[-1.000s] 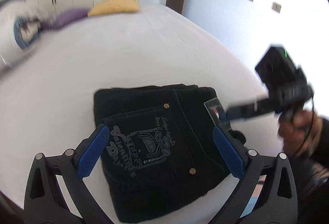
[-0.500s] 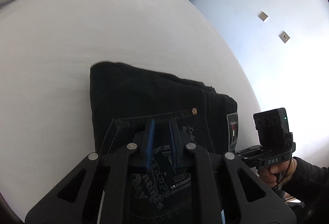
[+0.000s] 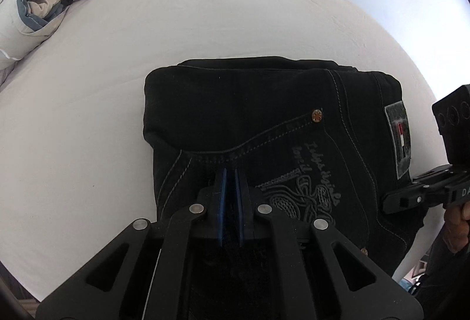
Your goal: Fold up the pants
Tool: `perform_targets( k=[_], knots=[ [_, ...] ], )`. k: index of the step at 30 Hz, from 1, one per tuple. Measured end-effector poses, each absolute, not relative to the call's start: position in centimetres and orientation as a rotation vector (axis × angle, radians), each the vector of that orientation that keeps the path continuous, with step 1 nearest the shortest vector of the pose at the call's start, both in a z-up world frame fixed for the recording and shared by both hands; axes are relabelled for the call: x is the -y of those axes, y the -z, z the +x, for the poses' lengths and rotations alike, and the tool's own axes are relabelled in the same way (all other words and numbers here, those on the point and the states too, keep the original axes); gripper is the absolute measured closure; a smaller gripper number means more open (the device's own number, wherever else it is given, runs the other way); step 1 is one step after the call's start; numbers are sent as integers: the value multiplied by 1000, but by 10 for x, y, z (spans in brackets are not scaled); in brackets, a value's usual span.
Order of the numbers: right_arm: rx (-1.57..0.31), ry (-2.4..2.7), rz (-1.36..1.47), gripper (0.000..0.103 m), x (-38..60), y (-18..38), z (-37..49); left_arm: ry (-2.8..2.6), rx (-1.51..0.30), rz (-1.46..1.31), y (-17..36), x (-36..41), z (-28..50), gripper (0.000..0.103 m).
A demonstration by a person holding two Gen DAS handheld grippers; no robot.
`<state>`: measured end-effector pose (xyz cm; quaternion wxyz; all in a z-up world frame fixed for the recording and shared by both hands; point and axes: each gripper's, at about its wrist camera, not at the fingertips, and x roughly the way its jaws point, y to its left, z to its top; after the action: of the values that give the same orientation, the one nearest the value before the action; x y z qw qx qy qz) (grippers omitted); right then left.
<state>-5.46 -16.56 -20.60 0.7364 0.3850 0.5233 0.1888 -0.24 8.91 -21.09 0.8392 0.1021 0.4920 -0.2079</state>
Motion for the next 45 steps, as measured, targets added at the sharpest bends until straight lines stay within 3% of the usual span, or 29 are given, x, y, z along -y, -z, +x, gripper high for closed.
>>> perform_targets(
  k=[21, 22, 23, 30, 34, 36, 37, 38, 39, 40, 41, 45],
  knots=[
    [-1109, -343, 824, 103, 189, 182, -137, 411, -972, 173, 197, -125, -55, 97],
    [-1113, -334, 815, 97, 190, 181, -138, 416, -970, 176, 202, -128, -61, 97],
    [-1119, -314, 802, 80, 192, 179, -140, 413, -968, 173, 205, -131, -66, 97],
    [-1020, -305, 803, 77, 206, 151, -130, 394, -939, 159, 220, -134, -76, 98],
    [-1004, -232, 812, 34, 218, 146, -108, 396, -947, 158, 200, -135, -76, 97],
    [-985, -228, 862, 26, 226, 151, -97, 380, -910, 142, 179, -147, -74, 96],
    [-988, -225, 878, 25, 229, 154, -90, 388, -903, 112, 171, -155, -70, 93],
    [-997, -219, 886, 24, 230, 159, -83, 401, -908, 84, 169, -161, -68, 79],
    [-1013, -212, 890, 24, 230, 164, -76, 422, -928, 31, 167, -171, -59, 40],
    [-1037, -192, 891, 24, 230, 170, -68, 424, -932, 7, 168, -176, -54, 17],
    [-1051, -178, 892, 24, 229, 173, -63, 428, -918, -32, 167, -184, -47, 1],
    [-1073, -168, 923, 24, 227, 181, -44, 543, -997, -131, 175, -193, -20, 0]
  ],
)
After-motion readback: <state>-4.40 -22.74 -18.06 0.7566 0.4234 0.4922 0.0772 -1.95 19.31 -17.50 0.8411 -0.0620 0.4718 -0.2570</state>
